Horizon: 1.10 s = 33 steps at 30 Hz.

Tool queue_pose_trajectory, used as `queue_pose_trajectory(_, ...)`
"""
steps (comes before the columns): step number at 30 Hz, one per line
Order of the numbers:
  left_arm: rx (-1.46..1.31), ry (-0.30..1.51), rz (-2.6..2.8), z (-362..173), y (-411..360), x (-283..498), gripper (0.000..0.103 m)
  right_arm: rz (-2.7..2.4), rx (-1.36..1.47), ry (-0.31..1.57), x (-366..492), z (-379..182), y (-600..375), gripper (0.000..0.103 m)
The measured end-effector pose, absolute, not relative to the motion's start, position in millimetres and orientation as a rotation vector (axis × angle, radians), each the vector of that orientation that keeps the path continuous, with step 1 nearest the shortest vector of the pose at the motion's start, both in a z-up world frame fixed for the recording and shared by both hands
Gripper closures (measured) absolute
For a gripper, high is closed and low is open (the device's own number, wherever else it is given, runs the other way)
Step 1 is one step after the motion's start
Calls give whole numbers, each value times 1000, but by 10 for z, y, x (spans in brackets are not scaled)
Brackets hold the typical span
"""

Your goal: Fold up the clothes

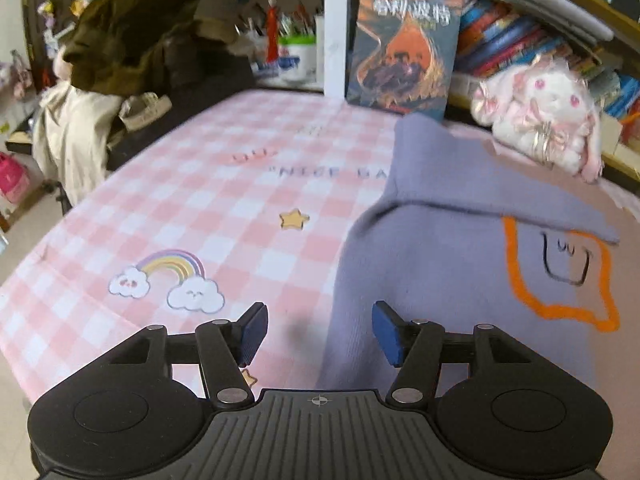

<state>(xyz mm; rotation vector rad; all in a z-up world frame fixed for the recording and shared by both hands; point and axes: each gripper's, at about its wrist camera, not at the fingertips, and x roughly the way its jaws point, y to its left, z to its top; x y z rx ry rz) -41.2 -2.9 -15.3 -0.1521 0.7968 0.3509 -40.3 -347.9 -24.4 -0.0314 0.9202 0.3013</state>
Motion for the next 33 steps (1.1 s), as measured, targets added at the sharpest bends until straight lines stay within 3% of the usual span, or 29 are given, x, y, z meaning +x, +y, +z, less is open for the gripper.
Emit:
queue_pose_trajectory(5,-184,832,280,-249,46,-365,47,274,-42,932,-409,-252,-3435,47)
queue_pose_trajectory(8,-184,830,237,-269,4,-372,64,240,-32,938,-408,-247,-3444,53)
queue_pose_trajectory(10,-188,832,192,-267,-8,-372,88,219,-23,939,-405,-247,-3448,54)
queue_pose_trajectory(12,-192,838,156,-264,-5,-357,95,201,-13,936,-406,-252,-3440,57)
queue_pose_trajectory(14,-195,835,152,-250,45,-356,95,201,9,934,-398,-247,-3427,76)
queue_pose_trajectory(16,-198,832,149,-237,96,-355,95,206,32,935,-382,-246,-3399,89)
queue_pose_trajectory(33,-233,840,196,-231,658,-450,94,306,-17,938,-424,-260,-2796,91)
